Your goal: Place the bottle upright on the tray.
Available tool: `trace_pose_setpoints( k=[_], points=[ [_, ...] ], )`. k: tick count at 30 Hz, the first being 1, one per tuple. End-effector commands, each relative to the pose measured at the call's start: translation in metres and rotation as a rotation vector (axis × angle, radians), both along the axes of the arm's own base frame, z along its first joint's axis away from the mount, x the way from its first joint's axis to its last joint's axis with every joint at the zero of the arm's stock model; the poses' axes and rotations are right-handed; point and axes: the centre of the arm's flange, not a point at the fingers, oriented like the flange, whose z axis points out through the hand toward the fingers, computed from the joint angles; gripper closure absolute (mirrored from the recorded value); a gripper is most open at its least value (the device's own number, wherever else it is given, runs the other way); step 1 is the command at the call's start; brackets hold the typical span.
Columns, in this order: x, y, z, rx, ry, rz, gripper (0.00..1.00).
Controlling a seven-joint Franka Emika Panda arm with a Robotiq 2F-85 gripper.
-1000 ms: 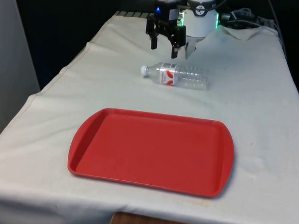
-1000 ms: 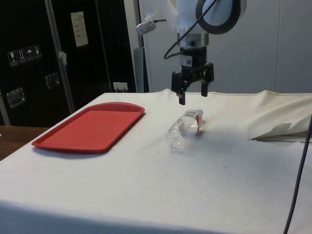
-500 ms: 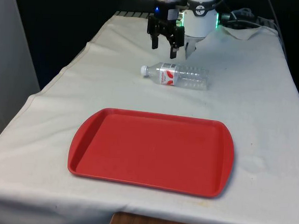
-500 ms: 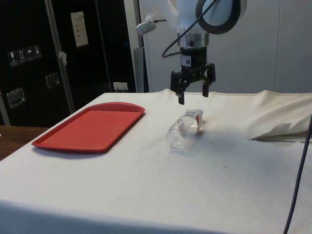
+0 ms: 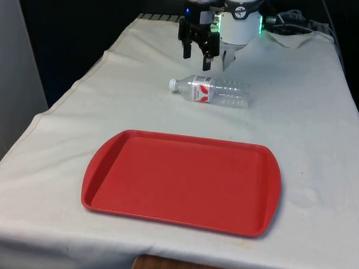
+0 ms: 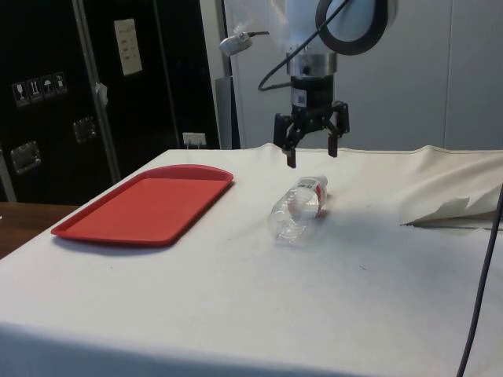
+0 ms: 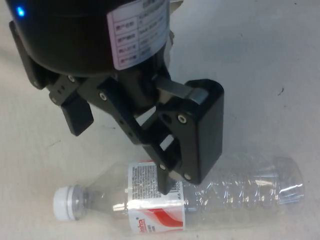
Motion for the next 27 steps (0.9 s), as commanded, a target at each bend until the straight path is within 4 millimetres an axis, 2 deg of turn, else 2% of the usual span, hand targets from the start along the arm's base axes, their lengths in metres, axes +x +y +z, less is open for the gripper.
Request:
trace_pose_setpoints(
  k=[1, 27],
  points=[
    [0.0004, -0.0012, -0.0004, -0.002, -0.001, -0.019, 0.0],
    [0.0004, -0.0021, -0.0003, 0.008, -0.01, -0.176, 0.0]
  ],
)
